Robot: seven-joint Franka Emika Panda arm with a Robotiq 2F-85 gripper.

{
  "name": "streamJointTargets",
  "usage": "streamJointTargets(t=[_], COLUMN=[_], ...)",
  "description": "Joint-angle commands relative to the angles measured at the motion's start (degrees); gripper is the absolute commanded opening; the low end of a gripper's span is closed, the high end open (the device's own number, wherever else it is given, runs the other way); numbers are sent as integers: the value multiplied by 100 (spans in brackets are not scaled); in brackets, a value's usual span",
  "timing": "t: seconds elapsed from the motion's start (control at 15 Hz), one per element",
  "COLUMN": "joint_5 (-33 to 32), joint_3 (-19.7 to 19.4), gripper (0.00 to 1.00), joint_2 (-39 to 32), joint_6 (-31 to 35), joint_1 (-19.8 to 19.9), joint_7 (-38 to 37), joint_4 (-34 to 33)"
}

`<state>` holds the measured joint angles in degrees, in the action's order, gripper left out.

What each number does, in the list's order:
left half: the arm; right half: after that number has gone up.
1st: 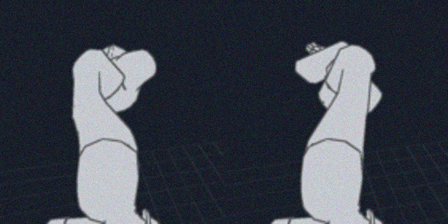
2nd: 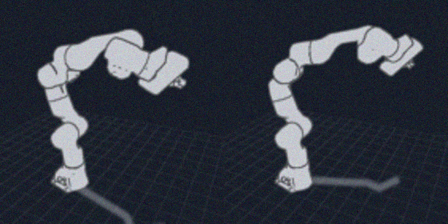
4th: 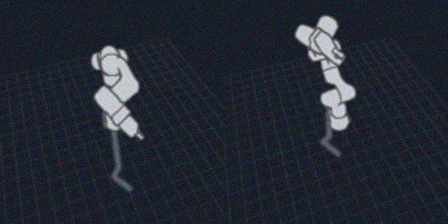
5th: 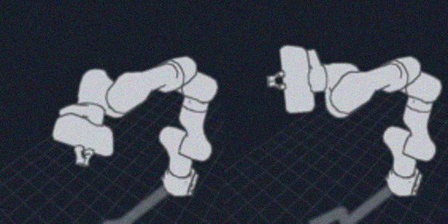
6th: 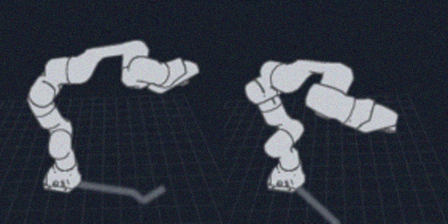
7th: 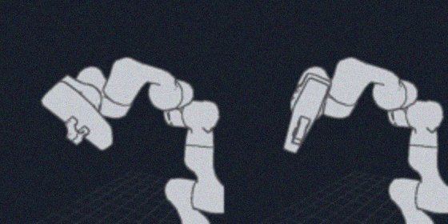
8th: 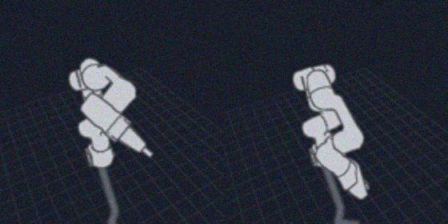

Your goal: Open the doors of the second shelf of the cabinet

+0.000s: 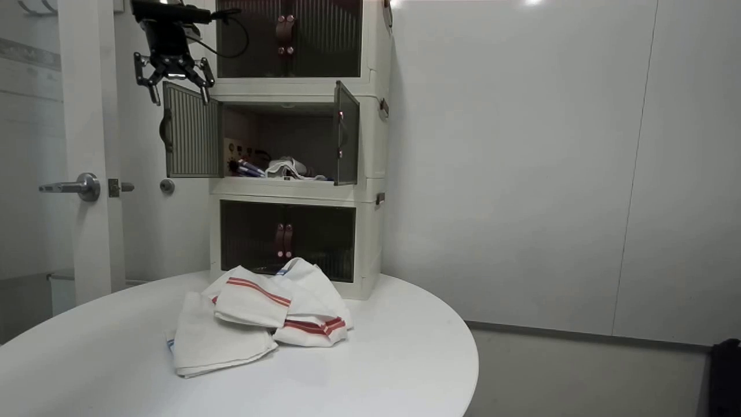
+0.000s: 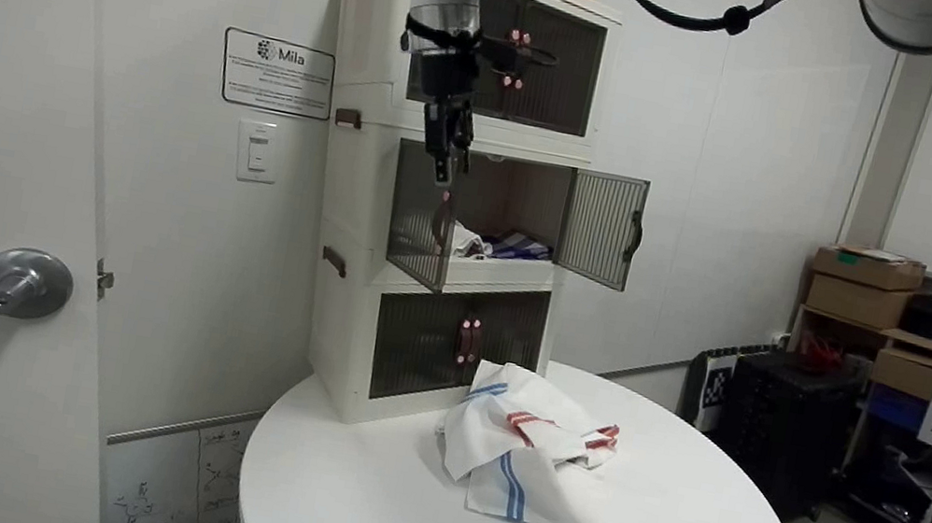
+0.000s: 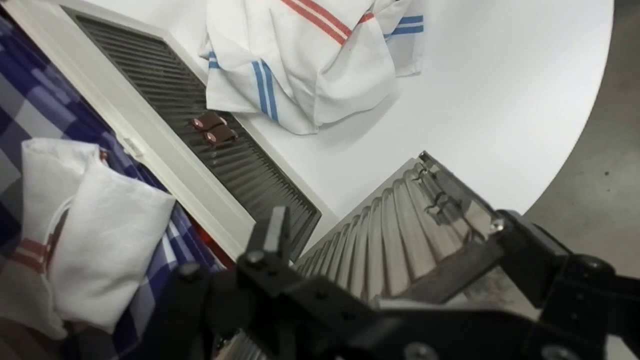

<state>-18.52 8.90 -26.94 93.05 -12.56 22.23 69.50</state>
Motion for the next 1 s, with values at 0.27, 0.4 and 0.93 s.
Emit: streamJointTargets(t=[0.27,0.4,0.93], joint_5=[-167,-117,392], joint_3=[-235,-273,-351], gripper=[100,100,100], joint_2=[-243,-269,-241], joint_6=[-565,-832,-2053], joint_1=[-599,-747,-1003], joint_7=[-2677,-3342,-5721], joint_4=[-184,-292,-494])
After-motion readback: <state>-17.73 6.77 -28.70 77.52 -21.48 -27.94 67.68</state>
